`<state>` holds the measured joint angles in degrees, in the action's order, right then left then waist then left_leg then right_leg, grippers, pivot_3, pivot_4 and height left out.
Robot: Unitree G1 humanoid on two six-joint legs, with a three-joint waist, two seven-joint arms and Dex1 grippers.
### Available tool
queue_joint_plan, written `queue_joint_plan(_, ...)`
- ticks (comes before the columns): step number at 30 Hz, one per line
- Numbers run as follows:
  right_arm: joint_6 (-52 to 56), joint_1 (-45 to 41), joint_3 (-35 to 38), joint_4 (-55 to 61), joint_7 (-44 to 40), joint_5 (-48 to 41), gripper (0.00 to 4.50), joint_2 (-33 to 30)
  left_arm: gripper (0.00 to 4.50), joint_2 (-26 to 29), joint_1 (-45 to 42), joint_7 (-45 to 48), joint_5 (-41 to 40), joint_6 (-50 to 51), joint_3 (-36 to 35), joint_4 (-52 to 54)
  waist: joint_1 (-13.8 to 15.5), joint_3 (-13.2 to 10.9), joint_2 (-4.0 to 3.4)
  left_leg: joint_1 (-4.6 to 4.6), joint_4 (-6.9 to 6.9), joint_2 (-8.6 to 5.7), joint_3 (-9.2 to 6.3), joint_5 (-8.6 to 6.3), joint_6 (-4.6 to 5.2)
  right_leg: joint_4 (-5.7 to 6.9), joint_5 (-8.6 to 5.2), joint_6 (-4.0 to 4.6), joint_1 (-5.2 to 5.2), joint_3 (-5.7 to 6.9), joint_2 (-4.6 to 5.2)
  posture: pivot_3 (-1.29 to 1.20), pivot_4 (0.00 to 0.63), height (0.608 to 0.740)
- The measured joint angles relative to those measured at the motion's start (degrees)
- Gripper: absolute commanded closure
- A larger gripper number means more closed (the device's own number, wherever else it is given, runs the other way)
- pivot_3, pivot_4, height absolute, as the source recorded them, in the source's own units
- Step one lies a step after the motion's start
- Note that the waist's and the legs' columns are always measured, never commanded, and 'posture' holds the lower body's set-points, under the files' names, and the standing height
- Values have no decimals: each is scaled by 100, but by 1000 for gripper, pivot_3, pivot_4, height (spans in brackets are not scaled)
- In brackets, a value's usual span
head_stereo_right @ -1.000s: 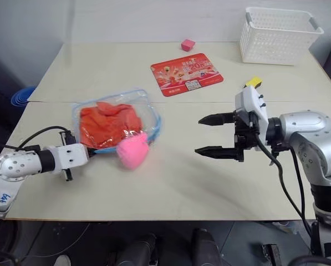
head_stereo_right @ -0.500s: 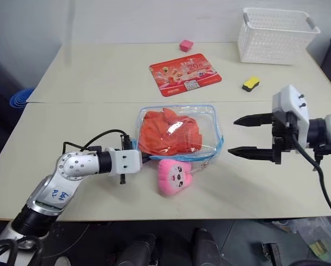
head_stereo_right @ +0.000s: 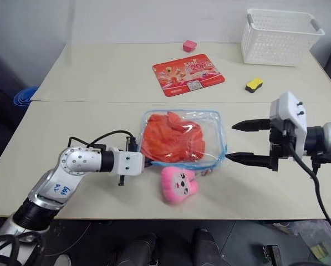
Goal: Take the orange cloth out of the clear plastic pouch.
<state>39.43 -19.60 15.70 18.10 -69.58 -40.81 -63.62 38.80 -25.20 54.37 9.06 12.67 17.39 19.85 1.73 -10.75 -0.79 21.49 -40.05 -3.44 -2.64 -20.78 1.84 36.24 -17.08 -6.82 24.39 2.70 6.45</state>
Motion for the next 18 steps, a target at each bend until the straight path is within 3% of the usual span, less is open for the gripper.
queue_joint_plan(6,-32,25,-4,-15,10,-11,0,23,4472,116,38,-13,70,56,-7,14,-29,0,0,-3,1,1,4,0,0,-5,0,0,0,-1,-2,0,150,740)
queue_joint_plan(10,-130,26,-23,-47,-18,59,0,23,3663,56,156,-110,72,395,-57,54,-23,0,0,-3,0,1,3,0,0,-2,0,0,1,-2,-2,0,150,740)
queue_joint_plan(18,-228,106,-24,-45,-54,160,0,25,1341,14,401,-314,-155,1135,-504,342,-20,0,0,-3,0,1,2,0,0,5,0,0,1,-5,-1,0,150,740)
